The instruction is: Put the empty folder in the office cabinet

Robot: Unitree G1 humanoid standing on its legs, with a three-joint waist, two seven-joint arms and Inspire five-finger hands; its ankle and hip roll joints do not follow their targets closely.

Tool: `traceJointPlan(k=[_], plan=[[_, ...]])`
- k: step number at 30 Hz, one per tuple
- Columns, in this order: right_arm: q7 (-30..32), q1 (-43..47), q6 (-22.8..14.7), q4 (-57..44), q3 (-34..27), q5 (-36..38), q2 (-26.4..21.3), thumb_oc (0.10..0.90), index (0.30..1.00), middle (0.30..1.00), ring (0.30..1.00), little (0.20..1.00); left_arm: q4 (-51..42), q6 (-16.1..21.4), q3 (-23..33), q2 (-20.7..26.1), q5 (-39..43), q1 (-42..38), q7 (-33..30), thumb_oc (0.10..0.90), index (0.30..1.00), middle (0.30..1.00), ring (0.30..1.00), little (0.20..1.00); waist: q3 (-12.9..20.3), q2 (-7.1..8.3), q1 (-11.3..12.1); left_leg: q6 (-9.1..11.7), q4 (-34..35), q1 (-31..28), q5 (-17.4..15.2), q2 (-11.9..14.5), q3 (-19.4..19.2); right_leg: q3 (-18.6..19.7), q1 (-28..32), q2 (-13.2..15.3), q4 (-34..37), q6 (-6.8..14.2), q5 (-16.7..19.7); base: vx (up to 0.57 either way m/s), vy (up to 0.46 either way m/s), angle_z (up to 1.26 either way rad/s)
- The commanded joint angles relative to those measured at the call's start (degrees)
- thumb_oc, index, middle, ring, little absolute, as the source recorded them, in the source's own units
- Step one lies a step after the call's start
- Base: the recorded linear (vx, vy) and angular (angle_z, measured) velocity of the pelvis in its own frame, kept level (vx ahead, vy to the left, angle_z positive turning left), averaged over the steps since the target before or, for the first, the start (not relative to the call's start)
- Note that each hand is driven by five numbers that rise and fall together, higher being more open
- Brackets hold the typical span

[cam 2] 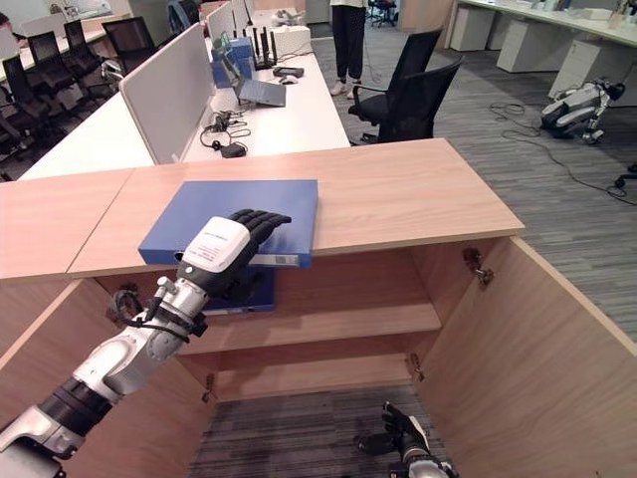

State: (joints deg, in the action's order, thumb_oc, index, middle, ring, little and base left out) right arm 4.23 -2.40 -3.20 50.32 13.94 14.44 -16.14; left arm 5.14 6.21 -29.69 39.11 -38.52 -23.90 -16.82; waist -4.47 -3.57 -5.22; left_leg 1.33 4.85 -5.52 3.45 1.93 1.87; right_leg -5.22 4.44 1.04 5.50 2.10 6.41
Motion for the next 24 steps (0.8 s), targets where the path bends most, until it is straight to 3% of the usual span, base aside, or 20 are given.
traceJointPlan(k=[1, 13, 14, 15, 16, 17, 24], plan=[[0.06, 2.98, -2.82, -1.52, 0.22, 0.06, -1.61, 0.800, 0.900, 0.900, 0.900, 0.900, 4.12, -0.73, 1.19, -1.16, 1.16, -14.27, -2.63, 0.800, 0.900, 0.900, 0.900, 0.900, 1.85, 1.15, -0.01, 0.80, 0.15, -6.10, -10.84, 1.13, 1.44, -0.81, 4.79, 2.91, -0.50, 4.68, -11.11, 0.00, 0.000, 0.00], [-0.15, 2.67, -2.74, -1.45, 0.32, 0.05, -1.67, 0.800, 0.900, 0.900, 0.900, 0.900, 8.32, -1.79, -0.54, -1.40, 0.71, -16.97, -2.63, 0.800, 0.900, 0.900, 0.900, 0.900, 2.01, 1.17, -0.52, 0.70, 0.15, -6.33, -11.05, 1.04, 1.06, -0.55, 4.85, 2.92, -0.50, 4.81, -11.09, 0.01, 0.003, 0.00], [-0.22, 2.72, -2.78, -1.48, 0.38, 0.11, -1.65, 0.800, 0.900, 0.900, 0.900, 0.900, 9.17, -2.04, -0.80, -1.42, 0.57, -17.13, -2.64, 0.747, 0.820, 0.820, 0.820, 0.820, 2.00, 1.24, -0.58, 0.70, 0.15, -6.33, -11.05, 1.08, 1.00, -0.56, 4.83, 2.91, -0.50, 4.83, -11.06, 0.00, 0.000, 0.00], [-0.23, 2.67, -2.86, -1.69, 0.38, 0.18, -1.69, 0.800, 0.900, 0.900, 0.900, 0.900, 9.58, -2.13, -0.83, -1.43, 0.50, -17.05, -2.61, 0.590, 0.585, 0.585, 0.585, 0.585, 1.99, 1.29, -0.61, 0.71, 0.15, -6.29, -11.05, 1.08, 0.92, -0.49, 4.78, 2.90, -0.50, 4.83, -11.05, 0.00, 0.000, 0.00], [-0.29, 2.65, -2.85, -1.75, 0.37, 0.24, -1.71, 0.800, 0.900, 0.900, 0.900, 0.900, 9.90, -2.21, -0.83, -1.50, 0.47, -16.96, -2.46, 0.522, 0.484, 0.484, 0.484, 0.484, 2.00, 1.31, -0.67, 0.72, 0.15, -6.30, -11.06, 1.07, 0.88, -0.36, 4.75, 2.89, -0.50, 4.85, -11.03, 0.00, 0.000, 0.00], [-0.35, 2.64, -2.85, -1.77, 0.36, 0.31, -1.75, 0.800, 0.900, 0.900, 0.900, 0.900, 10.09, -2.22, -0.83, -1.51, 0.47, -16.99, -2.40, 0.400, 0.300, 0.300, 0.300, 0.300, 2.02, 1.32, -0.65, 0.72, 0.15, -6.30, -11.08, 1.09, 0.83, -0.31, 4.73, 2.88, -0.50, 4.85, -11.02, 0.00, 0.000, 0.00], [-0.63, 2.73, -2.91, -1.47, 0.15, 0.79, -1.47, 0.800, 0.900, 0.900, 0.900, 0.900, 9.60, -2.12, -0.23, -0.99, 0.51, -16.01, -1.96, 0.400, 0.300, 0.300, 0.300, 0.300, 2.15, 1.52, -0.55, 0.68, 0.15, -6.41, -11.23, 1.08, 0.83, -0.18, 4.80, 2.78, -0.50, 4.84, -11.12, 0.00, 0.000, 0.00]])
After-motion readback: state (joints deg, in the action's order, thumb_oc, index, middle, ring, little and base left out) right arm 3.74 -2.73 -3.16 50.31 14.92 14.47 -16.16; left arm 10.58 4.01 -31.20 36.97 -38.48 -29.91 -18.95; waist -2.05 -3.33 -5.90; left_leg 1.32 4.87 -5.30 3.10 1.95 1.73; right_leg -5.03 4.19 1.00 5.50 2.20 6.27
